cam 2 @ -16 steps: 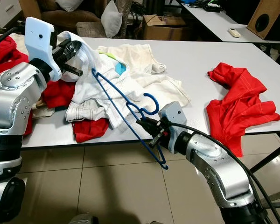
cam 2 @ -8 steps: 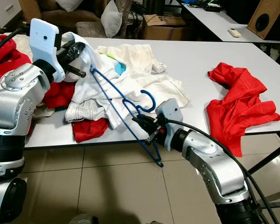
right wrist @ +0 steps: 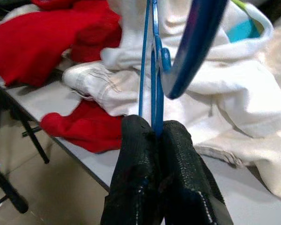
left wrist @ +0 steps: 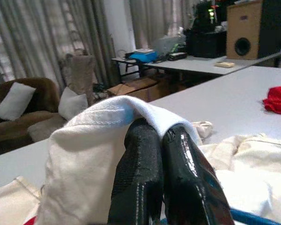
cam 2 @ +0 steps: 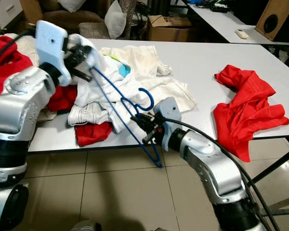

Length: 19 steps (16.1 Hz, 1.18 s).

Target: Hang hanger

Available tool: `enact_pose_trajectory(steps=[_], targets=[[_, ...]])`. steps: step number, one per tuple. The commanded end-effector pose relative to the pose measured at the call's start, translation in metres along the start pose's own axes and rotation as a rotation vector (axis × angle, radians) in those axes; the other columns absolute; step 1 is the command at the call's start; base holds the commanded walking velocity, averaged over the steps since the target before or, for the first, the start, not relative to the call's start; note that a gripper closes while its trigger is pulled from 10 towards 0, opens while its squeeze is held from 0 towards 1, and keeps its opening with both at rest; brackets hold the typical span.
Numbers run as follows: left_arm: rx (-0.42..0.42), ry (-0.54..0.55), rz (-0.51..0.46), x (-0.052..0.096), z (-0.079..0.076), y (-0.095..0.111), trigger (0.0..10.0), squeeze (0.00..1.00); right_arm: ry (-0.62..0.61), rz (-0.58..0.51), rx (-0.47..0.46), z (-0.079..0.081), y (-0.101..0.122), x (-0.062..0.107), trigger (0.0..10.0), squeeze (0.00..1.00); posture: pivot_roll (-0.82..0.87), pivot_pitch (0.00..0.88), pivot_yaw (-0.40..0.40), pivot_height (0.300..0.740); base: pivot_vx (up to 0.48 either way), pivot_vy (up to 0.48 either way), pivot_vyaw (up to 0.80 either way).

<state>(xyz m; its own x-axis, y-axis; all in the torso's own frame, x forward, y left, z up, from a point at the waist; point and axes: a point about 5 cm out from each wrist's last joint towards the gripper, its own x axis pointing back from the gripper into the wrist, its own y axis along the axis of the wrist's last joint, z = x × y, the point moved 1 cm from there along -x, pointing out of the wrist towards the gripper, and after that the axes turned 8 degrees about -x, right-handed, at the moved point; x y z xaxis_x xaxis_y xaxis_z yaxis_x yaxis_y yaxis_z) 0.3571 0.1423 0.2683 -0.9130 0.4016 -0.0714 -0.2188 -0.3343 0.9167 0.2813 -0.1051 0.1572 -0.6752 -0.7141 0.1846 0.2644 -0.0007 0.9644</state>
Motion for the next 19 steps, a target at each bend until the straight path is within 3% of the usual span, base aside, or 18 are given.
enact_pose_trajectory(steps=[1,5,7,10,12,14,16,19], targets=[[-0.022,-0.016,-0.007,0.001,-0.004,0.002,0.0,0.0,-0.028,0.011,-0.002,-0.004,0.001,0.0,10.0,0.0,-0.02,0.0,-0.064,0.74,0.0,0.0,0.0],[-0.069,-0.054,-0.022,0.008,-0.014,0.0,0.0,0.0,-0.024,0.036,-0.117,0.003,-0.009,-0.014,10.0,0.0,-0.02,0.0,-0.08,0.74,0.0,0.0,0.0],[-0.171,-0.081,0.004,0.01,-0.021,-0.006,0.0,0.0,-0.009,0.037,-0.136,0.008,-0.009,-0.021,10.0,0.0,-0.01,0.0,-0.094,0.74,0.0,0.0,0.0],[-0.32,-0.053,0.069,0.014,-0.017,-0.021,0.0,0.0,-0.004,-0.013,-0.185,0.011,0.002,-0.028,10.0,0.0,-0.01,0.0,-0.105,0.74,0.0,0.0,0.0],[-0.406,-0.03,0.081,0.017,-0.011,-0.023,0.0,0.0,-0.012,-0.067,-0.275,0.016,0.013,-0.036,10.0,0.0,-0.01,0.0,-0.116,0.74,0.0,0.0,0.0],[-0.335,-0.028,0.023,0.016,-0.011,-0.009,0.0,0.0,-0.013,-0.06,-0.344,0.018,0.012,-0.042,10.0,0.0,-0.01,0.0,-0.117,0.74,0.0,0.0,0.0],[-0.172,-0.06,-0.111,0.013,-0.016,0.024,0.0,0.0,-0.068,0.0,-0.377,0.016,0.0,-0.053,10.0,0.0,0.0,0.0,-0.121,0.74,0.0,0.0,0.0],[-0.036,-0.087,-0.251,0.017,-0.01,0.061,0.0,0.0,-0.181,0.043,-0.474,0.004,-0.011,-0.058,10.0,0.0,0.01,0.0,-0.12,0.74,0.0,0.0,0.0]])
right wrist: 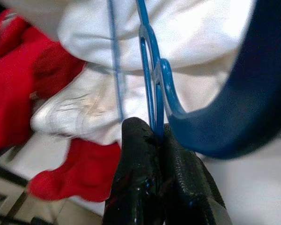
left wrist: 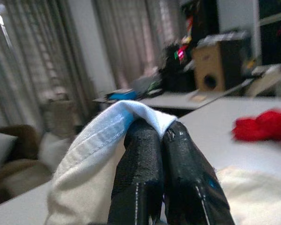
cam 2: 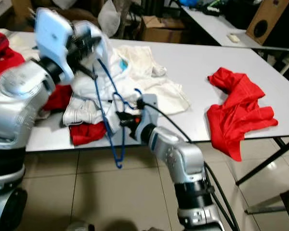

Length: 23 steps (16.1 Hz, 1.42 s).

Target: Hang hanger

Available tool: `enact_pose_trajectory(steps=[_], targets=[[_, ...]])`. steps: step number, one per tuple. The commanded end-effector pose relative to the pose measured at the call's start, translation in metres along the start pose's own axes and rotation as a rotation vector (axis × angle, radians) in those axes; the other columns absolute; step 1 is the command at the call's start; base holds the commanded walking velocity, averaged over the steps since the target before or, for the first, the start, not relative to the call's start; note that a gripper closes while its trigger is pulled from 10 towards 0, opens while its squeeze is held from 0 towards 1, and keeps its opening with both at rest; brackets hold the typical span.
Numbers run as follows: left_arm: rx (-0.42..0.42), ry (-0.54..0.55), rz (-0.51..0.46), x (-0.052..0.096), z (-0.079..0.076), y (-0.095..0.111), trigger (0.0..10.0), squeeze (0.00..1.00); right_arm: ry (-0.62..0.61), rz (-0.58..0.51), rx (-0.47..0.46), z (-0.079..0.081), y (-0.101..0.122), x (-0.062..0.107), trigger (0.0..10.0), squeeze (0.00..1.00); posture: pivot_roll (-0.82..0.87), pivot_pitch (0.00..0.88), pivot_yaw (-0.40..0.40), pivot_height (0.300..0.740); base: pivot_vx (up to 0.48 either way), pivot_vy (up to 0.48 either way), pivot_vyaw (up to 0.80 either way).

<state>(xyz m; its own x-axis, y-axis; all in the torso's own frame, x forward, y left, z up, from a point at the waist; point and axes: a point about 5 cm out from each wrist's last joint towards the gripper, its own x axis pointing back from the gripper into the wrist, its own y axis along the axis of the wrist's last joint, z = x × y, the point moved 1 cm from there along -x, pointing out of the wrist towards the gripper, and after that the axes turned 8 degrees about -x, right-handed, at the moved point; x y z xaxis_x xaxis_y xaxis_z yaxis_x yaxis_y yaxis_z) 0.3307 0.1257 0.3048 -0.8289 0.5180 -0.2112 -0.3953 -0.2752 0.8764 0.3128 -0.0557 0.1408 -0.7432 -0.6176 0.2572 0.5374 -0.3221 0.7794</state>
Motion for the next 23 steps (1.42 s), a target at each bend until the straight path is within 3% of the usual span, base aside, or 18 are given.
enact_pose_trajectory(steps=[1,2,4,7,9,10,11,12,14,15,16,17,19,21,23], targets=[[0.017,-0.006,-0.082,0.0,0.003,0.021,0.0,0.0,-0.063,0.015,-0.02,-0.01,-0.001,0.001,10.0,0.0,0.01,0.0,-0.119,0.74,0.0,0.0,0.0],[0.054,0.018,-0.11,0.001,0.012,0.029,0.0,0.0,-0.101,0.019,-0.021,-0.015,-0.003,0.001,10.0,0.0,0.01,0.0,-0.12,0.74,0.0,0.0,0.0],[0.052,0.073,-0.102,0.004,0.028,0.03,0.0,0.0,-0.169,-0.03,-0.025,-0.027,0.003,0.006,10.0,0.0,0.01,0.0,-0.118,0.74,0.0,0.0,0.0],[-0.045,0.197,0.002,0.012,0.052,0.014,0.0,0.0,-0.216,-0.218,-0.025,-0.041,0.047,0.022,10.0,0.0,0.0,0.0,-0.115,0.74,0.0,0.0,0.0],[-0.089,0.23,0.04,0.015,0.061,0.008,0.0,0.0,-0.191,-0.254,0.031,-0.042,0.065,0.031,10.0,0.0,0.0,0.0,-0.118,0.74,0.0,0.0,0.0],[-0.144,0.257,0.079,0.019,0.07,0.0,0.0,0.0,-0.086,-0.309,0.131,-0.029,0.091,0.044,10.0,0.0,0.0,0.0,-0.119,0.74,0.0,0.0,0.0],[-0.168,0.282,0.104,0.022,0.075,-0.006,0.0,0.0,0.076,-0.361,0.168,-0.009,0.109,0.058,10.0,0.0,0.0,0.0,-0.12,0.74,0.0,0.0,0.0],[-0.174,0.29,0.117,0.024,0.077,-0.009,0.0,0.0,0.168,-0.364,0.158,0.001,0.113,0.067,10.0,0.0,-0.01,0.0,-0.12,0.74,0.0,0.0,0.0],[-0.175,0.251,0.134,0.023,0.068,-0.017,0.0,0.0,0.231,-0.197,0.27,0.002,0.086,0.077,10.0,0.0,-0.01,0.0,-0.119,0.74,0.0,0.0,0.0],[-0.187,0.217,0.146,0.021,0.06,-0.022,0.0,0.0,0.256,-0.046,0.306,-0.003,0.058,0.081,10.0,0.0,-0.01,0.0,-0.118,0.74,0.0,0.0,0.0],[-0.196,0.163,0.163,0.019,0.047,-0.03,0.0,0.0,0.156,0.129,0.361,-0.022,0.024,0.089,10.0,0.0,-0.02,0.0,-0.109,0.74,0.0,0.0,0.0],[-0.194,0.127,0.162,0.017,0.038,-0.034,0.0,0.0,0.014,0.146,0.37,-0.042,0.018,0.092,10.0,0.0,-0.02,0.0,-0.109,0.74,0.0,0.0,0.0],[-0.187,0.103,0.134,0.012,0.031,-0.032,0.0,0.0,-0.114,0.015,0.346,-0.055,0.033,0.091,10.0,0.0,-0.02,0.0,-0.104,0.74,0.0,0.0,0.0],[-0.197,0.09,0.117,0.01,0.028,-0.029,0.0,0.0,-0.088,-0.082,0.341,-0.046,0.041,0.089,10.0,0.0,-0.02,0.0,-0.103,0.74,0.0,0.0,0.0],[-0.196,0.088,0.101,0.008,0.026,-0.027,0.0,0.0,-0.031,-0.069,0.371,-0.036,0.033,0.087,10.0,0.0,-0.03,0.0,-0.103,0.74,0.0,0.0,0.0]])
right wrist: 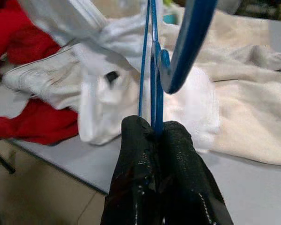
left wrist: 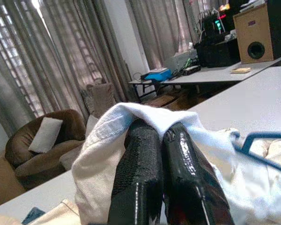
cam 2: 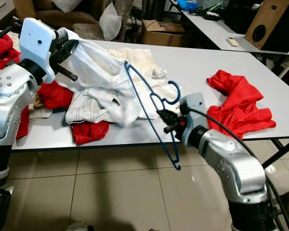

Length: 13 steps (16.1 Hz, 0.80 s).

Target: Hang hanger

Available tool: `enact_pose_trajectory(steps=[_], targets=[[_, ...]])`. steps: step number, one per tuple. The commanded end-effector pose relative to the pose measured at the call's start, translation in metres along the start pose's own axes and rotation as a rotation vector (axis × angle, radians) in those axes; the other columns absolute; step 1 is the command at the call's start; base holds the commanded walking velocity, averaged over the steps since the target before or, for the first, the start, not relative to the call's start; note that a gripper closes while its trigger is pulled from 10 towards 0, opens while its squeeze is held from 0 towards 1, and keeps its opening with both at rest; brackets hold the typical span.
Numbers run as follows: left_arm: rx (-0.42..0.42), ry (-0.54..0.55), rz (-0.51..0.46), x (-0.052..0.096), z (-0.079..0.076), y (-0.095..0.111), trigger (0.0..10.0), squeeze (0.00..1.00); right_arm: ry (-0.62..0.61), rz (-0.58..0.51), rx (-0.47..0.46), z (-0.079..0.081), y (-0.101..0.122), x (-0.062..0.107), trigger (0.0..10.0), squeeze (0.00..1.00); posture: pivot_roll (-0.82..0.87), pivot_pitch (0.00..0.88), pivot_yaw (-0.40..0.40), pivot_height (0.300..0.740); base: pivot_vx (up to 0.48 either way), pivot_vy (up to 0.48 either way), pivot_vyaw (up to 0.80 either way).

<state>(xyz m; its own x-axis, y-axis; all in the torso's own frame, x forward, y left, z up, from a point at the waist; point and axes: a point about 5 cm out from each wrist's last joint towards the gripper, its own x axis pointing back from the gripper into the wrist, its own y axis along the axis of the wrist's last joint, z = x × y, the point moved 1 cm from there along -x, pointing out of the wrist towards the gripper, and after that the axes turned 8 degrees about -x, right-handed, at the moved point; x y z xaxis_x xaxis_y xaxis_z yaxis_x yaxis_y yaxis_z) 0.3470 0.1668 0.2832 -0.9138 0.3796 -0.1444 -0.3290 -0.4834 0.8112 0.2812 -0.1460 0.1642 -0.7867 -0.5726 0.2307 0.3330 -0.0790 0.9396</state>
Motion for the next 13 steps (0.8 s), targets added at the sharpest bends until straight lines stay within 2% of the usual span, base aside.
enact_pose_trajectory(steps=[1,4,8,9,10,11,12,13], targets=[[-0.016,-0.012,-0.047,-0.004,-0.003,0.011,0.0,0.0,0.016,-0.02,0.016,0.003,0.003,0.0,10.0,0.0,-0.02,0.0,-0.105,0.74,0.0,0.0,0.0],[-0.027,0.009,-0.051,-0.003,0.001,0.012,0.0,0.0,0.033,-0.036,0.039,0.006,0.003,-0.002,10.0,0.0,-0.02,0.0,-0.103,0.74,0.0,0.0,0.0],[-0.019,0.027,-0.068,-0.003,0.003,0.015,0.0,0.0,0.076,0.002,0.042,0.009,-0.004,0.0,10.0,0.0,-0.02,0.0,-0.107,0.74,0.0,0.0,0.0],[0.084,0.043,-0.132,-0.004,0.005,0.025,0.0,0.0,0.039,-0.043,0.065,0.003,-0.002,0.0,10.0,0.0,-0.03,0.0,-0.111,0.74,0.0,0.0,0.0],[0.171,0.054,-0.194,-0.003,0.008,0.035,0.0,0.0,0.066,-0.117,0.061,0.002,0.003,0.0,10.0,0.0,-0.03,0.0,-0.111,0.74,0.0,0.0,0.0],[0.215,0.064,-0.219,-0.002,0.012,0.039,0.0,0.0,0.148,-0.14,0.004,0.005,0.001,0.004,10.0,0.0,-0.02,0.0,-0.118,0.74,0.0,0.0,0.0],[0.24,0.068,-0.231,-0.001,0.013,0.041,0.0,0.0,0.173,-0.138,-0.044,0.004,-0.002,0.006,10.0,0.0,-0.02,0.0,-0.118,0.74,0.0,0.0,0.0],[0.268,0.072,-0.25,0.001,0.014,0.045,0.0,0.0,0.205,-0.163,-0.14,0.0,-0.002,0.01,10.0,0.0,-0.01,0.0,-0.134,0.74,0.0,0.0,0.0]])
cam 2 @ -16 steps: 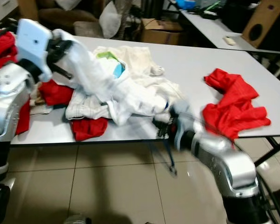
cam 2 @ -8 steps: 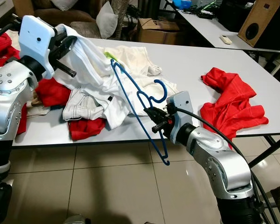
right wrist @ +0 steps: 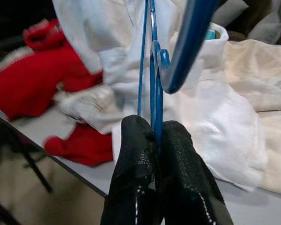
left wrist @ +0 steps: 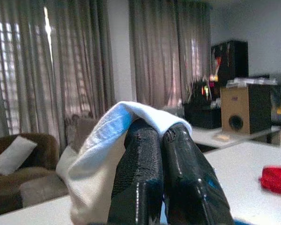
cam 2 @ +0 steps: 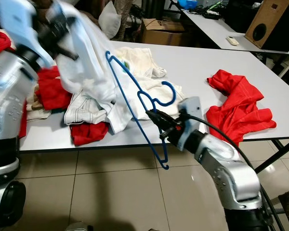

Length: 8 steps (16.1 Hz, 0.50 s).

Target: Hang hanger

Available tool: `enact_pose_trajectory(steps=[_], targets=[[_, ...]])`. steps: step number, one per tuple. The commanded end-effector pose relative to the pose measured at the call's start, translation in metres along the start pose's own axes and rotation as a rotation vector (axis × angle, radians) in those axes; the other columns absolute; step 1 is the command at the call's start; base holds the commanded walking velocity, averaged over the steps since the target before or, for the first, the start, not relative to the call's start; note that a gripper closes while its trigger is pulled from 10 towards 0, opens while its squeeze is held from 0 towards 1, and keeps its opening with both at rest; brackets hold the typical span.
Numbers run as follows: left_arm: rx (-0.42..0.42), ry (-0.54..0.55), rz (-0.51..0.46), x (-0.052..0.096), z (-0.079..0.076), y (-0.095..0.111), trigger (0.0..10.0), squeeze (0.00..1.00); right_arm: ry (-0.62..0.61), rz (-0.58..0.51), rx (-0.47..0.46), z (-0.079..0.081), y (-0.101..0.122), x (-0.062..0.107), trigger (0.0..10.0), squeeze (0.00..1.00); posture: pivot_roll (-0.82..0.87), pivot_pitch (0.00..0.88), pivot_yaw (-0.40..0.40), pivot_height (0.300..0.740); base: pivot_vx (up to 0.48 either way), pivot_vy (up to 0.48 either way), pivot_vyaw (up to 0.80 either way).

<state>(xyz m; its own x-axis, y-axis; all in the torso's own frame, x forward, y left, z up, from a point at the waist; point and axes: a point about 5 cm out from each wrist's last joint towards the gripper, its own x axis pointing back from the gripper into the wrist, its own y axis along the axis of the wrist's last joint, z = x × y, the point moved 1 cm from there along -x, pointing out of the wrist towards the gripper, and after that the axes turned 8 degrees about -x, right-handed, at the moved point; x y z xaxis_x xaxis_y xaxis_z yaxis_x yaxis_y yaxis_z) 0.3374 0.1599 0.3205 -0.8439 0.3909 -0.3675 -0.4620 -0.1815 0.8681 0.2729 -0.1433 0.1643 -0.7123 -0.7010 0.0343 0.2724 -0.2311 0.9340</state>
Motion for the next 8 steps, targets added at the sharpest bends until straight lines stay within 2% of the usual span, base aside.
enact_pose_trajectory(steps=[1,2,4,5,8], targets=[[0.02,-0.003,-0.028,-0.002,-0.001,0.009,0.0,0.0,0.006,-0.036,-0.078,-0.006,0.003,0.007,10.0,0.0,-0.01,0.0,-0.134,0.74,0.0,0.0,0.0],[0.009,0.005,-0.019,-0.001,-0.001,0.009,0.0,0.0,0.072,-0.063,-0.155,-0.005,0.005,0.012,10.0,0.0,-0.01,0.0,-0.134,0.74,0.0,0.0,0.0],[0.006,0.004,-0.006,0.001,-0.001,0.008,0.0,0.0,0.079,-0.046,-0.144,-0.008,0.001,0.014,10.0,0.0,0.0,0.0,-0.142,0.74,0.0,0.0,0.0],[-0.008,-0.005,0.005,0.001,-0.003,0.007,0.0,0.0,0.102,-0.003,-0.122,-0.006,-0.004,0.015,10.0,0.0,0.0,0.0,-0.142,0.74,0.0,0.0,0.0],[-0.085,-0.036,0.04,0.001,-0.008,0.003,0.0,0.0,0.18,0.057,-0.1,0.007,-0.008,0.017,10.0,0.0,-0.01,0.0,-0.138,0.74,0.0,0.0,0.0]])
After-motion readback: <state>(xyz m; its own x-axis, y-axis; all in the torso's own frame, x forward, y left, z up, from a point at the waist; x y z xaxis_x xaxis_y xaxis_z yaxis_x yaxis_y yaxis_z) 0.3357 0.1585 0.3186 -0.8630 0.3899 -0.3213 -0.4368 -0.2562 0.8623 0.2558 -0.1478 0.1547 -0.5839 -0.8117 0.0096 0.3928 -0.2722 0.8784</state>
